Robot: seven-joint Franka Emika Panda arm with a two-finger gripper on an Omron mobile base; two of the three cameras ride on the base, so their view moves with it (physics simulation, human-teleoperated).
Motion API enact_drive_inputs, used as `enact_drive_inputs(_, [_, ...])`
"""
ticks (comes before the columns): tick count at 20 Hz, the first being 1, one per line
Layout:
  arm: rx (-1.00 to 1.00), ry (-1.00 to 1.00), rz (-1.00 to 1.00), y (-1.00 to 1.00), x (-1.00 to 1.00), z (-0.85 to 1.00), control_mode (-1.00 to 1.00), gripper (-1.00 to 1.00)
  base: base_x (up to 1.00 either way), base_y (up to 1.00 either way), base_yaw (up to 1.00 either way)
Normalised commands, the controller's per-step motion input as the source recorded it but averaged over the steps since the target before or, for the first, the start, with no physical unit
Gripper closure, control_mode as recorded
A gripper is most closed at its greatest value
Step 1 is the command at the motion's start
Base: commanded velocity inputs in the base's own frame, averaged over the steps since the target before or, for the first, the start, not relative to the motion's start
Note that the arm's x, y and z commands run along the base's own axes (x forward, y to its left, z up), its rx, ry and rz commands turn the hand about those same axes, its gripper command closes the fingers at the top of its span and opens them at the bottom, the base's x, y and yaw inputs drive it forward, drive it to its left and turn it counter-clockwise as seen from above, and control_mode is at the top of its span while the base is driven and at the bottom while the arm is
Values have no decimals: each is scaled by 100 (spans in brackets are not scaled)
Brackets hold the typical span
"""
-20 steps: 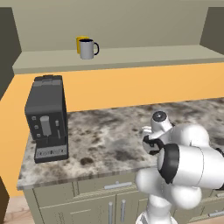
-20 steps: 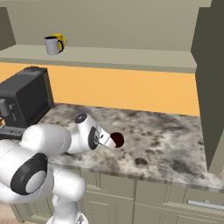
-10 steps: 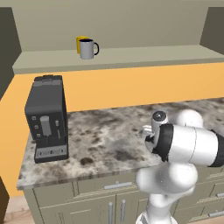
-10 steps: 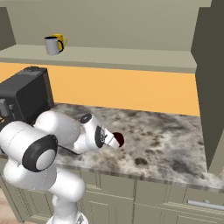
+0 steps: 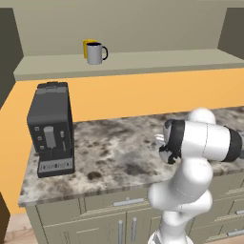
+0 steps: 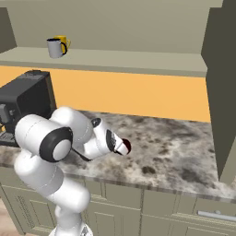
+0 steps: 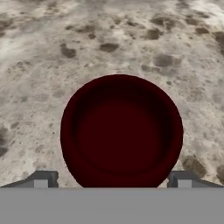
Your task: Pick the mug on the counter and place it in the cabinet with the handle facing the right, like the mugs already inside.
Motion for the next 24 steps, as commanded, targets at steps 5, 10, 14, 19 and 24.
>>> enact_drive_inputs(5, [0, 0, -2, -1, 14, -14, -100, 100, 0, 0, 0])
enact_drive_inputs(10, [0, -1, -1, -1, 2, -3, -100, 100, 0, 0, 0])
enact_drive_inputs(14, [0, -4, 3, 2, -4, 29, -100, 100, 0, 0, 0])
enact_drive_inputs(19, [1, -1, 28, 0, -2, 23, -100, 100, 0, 0, 0])
enact_drive_inputs(24, [0, 0, 42, 0, 0, 11, -100, 100, 0, 0, 0])
